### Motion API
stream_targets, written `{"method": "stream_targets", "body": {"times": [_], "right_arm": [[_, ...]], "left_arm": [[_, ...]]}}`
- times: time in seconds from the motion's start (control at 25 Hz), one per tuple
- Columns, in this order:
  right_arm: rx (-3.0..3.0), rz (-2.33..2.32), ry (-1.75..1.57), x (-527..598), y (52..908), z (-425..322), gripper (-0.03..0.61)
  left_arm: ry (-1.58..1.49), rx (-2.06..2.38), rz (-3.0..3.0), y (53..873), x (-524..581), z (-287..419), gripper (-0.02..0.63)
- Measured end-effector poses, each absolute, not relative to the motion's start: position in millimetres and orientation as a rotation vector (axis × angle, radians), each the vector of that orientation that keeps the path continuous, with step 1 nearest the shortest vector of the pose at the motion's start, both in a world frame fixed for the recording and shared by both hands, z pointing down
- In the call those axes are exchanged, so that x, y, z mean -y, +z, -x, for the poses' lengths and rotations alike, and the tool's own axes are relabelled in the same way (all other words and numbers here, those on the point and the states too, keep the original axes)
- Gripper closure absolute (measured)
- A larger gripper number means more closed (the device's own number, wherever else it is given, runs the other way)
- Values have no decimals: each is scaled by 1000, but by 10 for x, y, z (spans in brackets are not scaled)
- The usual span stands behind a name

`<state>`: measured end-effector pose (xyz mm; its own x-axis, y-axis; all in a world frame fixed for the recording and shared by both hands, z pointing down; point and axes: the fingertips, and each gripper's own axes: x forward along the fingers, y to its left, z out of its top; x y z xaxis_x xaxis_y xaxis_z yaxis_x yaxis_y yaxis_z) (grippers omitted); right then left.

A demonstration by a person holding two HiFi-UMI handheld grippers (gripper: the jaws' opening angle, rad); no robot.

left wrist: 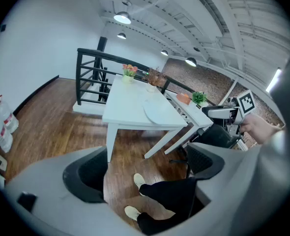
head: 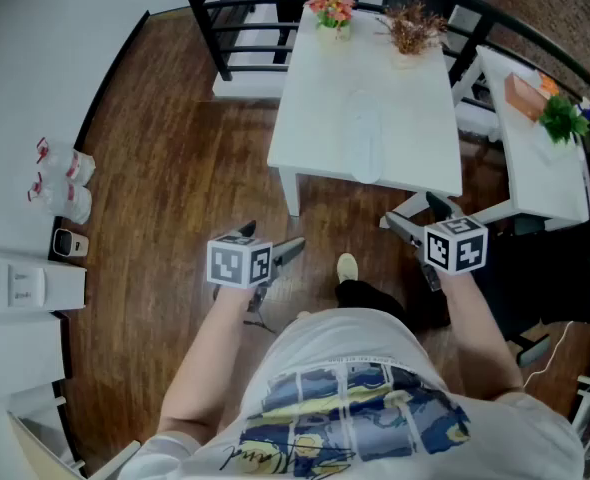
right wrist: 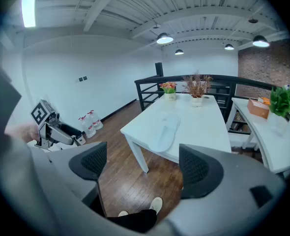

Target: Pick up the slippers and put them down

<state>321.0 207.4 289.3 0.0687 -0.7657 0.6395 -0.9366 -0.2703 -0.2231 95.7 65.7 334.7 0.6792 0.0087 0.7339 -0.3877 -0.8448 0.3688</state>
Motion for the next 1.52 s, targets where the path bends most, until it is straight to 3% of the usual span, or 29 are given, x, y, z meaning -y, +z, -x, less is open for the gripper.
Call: {"method": "stream_targets", "body": {"times": [0.44, 0.72, 1.2, 1.24, 1.32, 1.52], "right_arm": [[1653, -2165, 1078, -2300, 3086, -4826, 101], [1636, -2198, 1132, -2578, 3238, -5522, 106], [1577, -2271, 1193, -3001, 3291, -5825, 126], [1576, -2275, 1194, -3030, 3292, -5840, 126], [1580, -2277, 1195, -3059, 3308, -5846, 130], [1642, -2237, 1174, -2918, 3331, -5790, 133]], "left_arm": [[1151, 297, -2352, 3664, -246, -3636, 95], [1319, 405, -2299, 4355, 13, -4891, 77], [1639, 572, -2200, 5204, 214, -5190, 41], [1639, 564, -2205, 5186, 202, -5203, 47], [1627, 541, -2229, 5140, 182, -5232, 141], [1558, 523, -2246, 5029, 155, -5125, 156]]}}
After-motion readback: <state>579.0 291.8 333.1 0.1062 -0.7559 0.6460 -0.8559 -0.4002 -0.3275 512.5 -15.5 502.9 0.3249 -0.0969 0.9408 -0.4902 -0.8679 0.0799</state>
